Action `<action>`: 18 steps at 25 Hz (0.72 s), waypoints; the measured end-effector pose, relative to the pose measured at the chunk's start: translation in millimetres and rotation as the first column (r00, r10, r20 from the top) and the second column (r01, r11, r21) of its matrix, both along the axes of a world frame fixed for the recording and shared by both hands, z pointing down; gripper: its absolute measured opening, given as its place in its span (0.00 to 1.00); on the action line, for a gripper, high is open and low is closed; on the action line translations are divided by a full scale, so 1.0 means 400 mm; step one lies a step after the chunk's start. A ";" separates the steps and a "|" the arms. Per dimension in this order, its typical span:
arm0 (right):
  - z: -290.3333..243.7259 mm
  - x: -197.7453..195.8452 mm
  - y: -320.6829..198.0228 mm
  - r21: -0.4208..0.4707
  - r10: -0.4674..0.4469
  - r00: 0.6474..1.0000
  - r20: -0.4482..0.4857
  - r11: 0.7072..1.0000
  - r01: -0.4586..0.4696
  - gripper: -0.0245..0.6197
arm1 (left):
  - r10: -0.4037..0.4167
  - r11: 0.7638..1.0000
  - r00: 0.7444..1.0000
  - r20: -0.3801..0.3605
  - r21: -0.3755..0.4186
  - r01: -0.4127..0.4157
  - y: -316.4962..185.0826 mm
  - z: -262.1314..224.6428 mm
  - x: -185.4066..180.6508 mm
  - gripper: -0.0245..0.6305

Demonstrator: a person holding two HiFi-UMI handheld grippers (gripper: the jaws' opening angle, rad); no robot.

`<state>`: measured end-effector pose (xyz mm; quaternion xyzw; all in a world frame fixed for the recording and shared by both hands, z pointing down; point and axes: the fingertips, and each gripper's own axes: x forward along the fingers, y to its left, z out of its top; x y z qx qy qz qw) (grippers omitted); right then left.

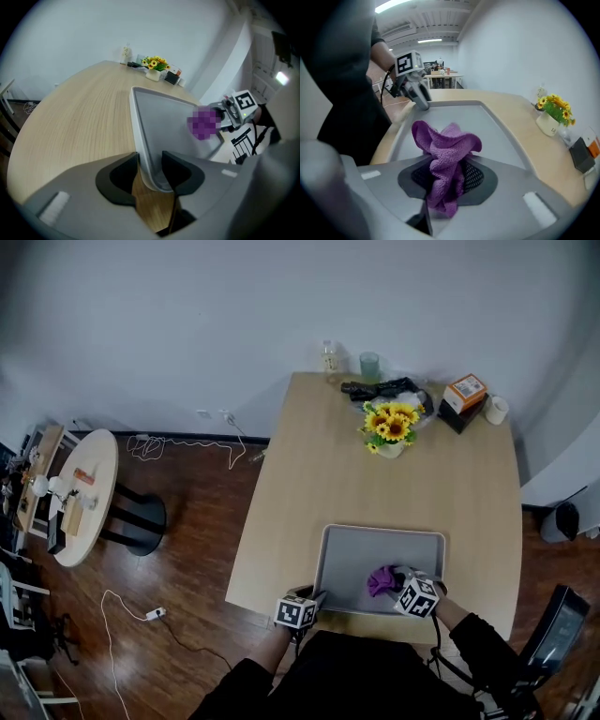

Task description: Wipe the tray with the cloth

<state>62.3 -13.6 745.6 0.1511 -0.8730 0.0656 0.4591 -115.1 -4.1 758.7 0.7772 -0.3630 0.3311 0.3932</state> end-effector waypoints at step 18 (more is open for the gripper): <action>-0.003 -0.118 -0.038 0.001 0.132 0.991 0.017 0.991 -0.132 0.19 | 0.033 0.999 0.999 -0.011 0.017 -0.033 -0.003 0.005 -0.014 0.26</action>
